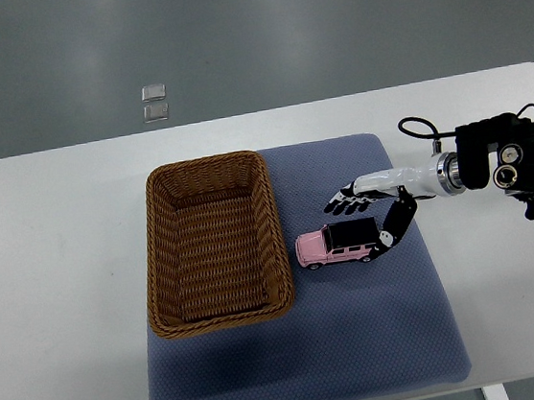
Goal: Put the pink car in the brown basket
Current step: 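Lower the right hand onto the car roof and close fingers around it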
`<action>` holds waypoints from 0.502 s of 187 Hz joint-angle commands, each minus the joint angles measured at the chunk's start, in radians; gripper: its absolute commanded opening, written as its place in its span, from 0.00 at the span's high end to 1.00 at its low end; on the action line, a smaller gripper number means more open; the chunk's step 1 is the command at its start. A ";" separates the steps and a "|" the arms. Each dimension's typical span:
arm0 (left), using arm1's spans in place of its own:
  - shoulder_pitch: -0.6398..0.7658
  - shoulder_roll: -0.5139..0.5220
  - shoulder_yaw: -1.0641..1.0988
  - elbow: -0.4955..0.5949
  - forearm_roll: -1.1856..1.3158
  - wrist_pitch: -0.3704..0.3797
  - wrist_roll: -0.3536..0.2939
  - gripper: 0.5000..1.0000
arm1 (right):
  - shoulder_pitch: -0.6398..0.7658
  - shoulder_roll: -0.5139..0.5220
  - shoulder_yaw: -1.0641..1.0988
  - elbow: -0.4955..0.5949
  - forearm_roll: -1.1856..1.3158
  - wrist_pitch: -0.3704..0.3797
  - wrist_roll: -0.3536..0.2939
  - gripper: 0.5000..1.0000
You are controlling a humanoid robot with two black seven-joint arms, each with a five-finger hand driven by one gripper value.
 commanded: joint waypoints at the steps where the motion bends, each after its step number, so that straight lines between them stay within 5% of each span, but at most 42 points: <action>1: 0.000 0.000 0.002 0.000 0.000 0.000 0.000 0.00 | -0.005 0.019 0.000 -0.013 -0.001 -0.015 0.002 0.21; 44: 0.000 0.000 0.001 0.001 0.000 0.000 0.000 0.00 | -0.034 0.036 0.000 -0.029 -0.040 -0.020 0.028 0.45; 94: 0.000 0.000 0.001 0.001 -0.001 0.001 0.000 0.00 | -0.063 0.053 0.000 -0.052 -0.093 -0.083 0.069 0.93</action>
